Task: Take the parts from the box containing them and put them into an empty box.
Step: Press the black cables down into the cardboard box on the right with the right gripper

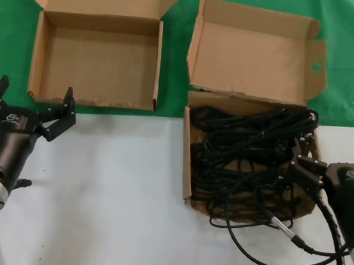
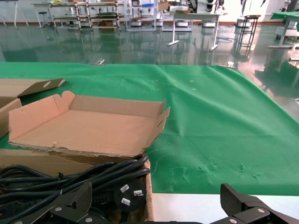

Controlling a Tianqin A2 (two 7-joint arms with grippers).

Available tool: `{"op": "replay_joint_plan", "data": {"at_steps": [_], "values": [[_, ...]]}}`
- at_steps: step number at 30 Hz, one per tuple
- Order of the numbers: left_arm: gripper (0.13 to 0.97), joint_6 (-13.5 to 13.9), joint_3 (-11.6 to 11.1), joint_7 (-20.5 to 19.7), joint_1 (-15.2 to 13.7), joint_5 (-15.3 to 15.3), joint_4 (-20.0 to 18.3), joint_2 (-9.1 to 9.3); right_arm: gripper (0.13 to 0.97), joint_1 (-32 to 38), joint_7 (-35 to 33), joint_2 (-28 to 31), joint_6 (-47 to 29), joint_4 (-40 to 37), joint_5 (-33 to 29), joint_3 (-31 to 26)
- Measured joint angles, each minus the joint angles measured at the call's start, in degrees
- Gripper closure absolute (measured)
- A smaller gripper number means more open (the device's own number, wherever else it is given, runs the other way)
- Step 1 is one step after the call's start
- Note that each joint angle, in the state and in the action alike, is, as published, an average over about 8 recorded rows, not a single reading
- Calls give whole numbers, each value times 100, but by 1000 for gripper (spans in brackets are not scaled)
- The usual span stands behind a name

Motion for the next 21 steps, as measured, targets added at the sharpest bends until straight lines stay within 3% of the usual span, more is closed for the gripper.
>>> {"op": "replay_joint_plan", "data": {"at_steps": [7, 11, 21], "values": [[278, 0, 0, 0, 0, 0, 0, 0, 129, -34, 0, 53, 23, 79, 8, -34], [363, 0, 0, 0, 0, 0, 0, 0, 129, -130, 15, 303, 56, 317, 49, -171], [583, 0, 0, 0, 0, 0, 0, 0, 129, -126, 246, 2157, -314, 1300, -50, -783]]}}
